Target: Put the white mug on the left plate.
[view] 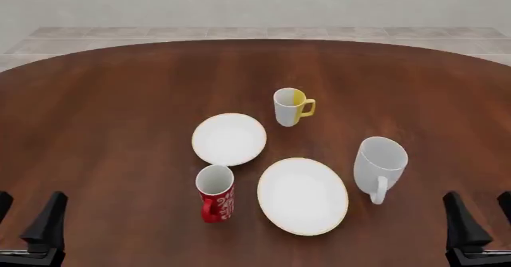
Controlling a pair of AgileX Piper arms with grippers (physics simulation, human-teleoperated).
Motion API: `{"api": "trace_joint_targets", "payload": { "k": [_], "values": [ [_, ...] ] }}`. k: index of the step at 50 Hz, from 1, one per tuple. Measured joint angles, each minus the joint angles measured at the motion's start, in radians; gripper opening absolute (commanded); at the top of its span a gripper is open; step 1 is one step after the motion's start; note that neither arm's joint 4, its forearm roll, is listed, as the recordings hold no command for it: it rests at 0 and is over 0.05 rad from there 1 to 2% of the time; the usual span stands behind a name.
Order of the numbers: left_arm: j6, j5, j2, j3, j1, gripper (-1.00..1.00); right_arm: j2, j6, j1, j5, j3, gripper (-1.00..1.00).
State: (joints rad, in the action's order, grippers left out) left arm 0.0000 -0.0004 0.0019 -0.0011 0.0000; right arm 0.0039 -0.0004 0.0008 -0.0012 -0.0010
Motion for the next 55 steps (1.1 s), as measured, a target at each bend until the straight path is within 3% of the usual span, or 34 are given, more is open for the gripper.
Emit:
{"api": "trace_joint_targets", "payload": {
  "k": [32,55],
  "values": [
    [0.000,-0.001,0.005,-0.003,0.000,1.00,0.036,0.002,0.015,-0.010,-0.010,1.00],
    [0.000,-0.001,0.006,-0.003,0.000,1.00,0.140,0.018,0.022,0.052,-0.185,1.00]
  ]
}}
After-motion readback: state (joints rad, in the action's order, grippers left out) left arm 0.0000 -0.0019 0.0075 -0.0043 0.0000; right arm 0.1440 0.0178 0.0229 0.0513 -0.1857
